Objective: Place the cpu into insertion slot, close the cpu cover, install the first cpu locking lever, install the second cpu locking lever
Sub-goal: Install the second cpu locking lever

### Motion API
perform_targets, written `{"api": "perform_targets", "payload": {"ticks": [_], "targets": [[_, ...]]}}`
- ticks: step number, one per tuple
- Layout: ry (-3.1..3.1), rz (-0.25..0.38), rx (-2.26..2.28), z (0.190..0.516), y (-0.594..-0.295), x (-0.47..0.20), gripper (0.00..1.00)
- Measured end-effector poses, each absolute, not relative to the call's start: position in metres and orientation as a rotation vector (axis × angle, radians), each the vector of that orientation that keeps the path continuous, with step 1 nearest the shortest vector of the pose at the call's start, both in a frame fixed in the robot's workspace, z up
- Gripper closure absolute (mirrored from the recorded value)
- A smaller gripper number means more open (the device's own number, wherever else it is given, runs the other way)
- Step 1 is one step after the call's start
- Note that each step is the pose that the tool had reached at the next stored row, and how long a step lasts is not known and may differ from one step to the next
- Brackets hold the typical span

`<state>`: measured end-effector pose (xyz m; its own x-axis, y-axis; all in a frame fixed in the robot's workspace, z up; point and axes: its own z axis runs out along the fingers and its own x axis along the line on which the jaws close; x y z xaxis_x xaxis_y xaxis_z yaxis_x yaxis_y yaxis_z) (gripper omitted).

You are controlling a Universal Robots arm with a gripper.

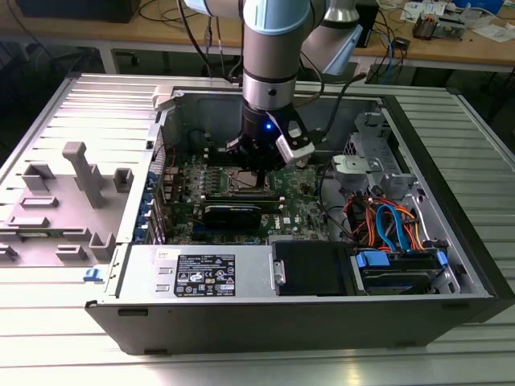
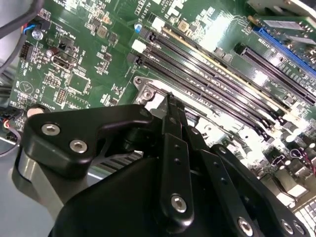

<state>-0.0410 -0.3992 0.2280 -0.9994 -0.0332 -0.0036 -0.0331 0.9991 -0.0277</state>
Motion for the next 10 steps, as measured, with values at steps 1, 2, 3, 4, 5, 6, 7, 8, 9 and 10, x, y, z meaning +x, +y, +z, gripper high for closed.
{"api": "perform_targets", "payload": {"ticks": [1, 2, 3, 4, 5, 6, 7, 8, 9, 10], "targets": [[3.137, -0.043, -0.052, 0.2288, -0.3992, -0.0409, 0.89], [3.137, -0.043, -0.052, 0.2296, -0.3992, -0.0409, 0.89], [3.137, -0.043, -0.052, 0.2306, -0.3992, -0.0409, 0.89], [3.137, -0.043, -0.052, 0.2316, -0.3992, -0.0409, 0.89], [3.138, -0.043, -0.052, 0.2327, -0.3992, -0.0409, 0.89], [3.138, -0.043, -0.052, 0.2337, -0.3992, -0.0408, 0.89], [3.138, -0.043, -0.052, 0.235, -0.3993, -0.0408, 0.89], [3.138, -0.043, -0.052, 0.2359, -0.3993, -0.0408, 0.89], [3.139, -0.043, -0.052, 0.2364, -0.3995, -0.0408, 0.89], [3.139, -0.043, -0.053, 0.2366, -0.4, -0.0407, 0.89]]}}
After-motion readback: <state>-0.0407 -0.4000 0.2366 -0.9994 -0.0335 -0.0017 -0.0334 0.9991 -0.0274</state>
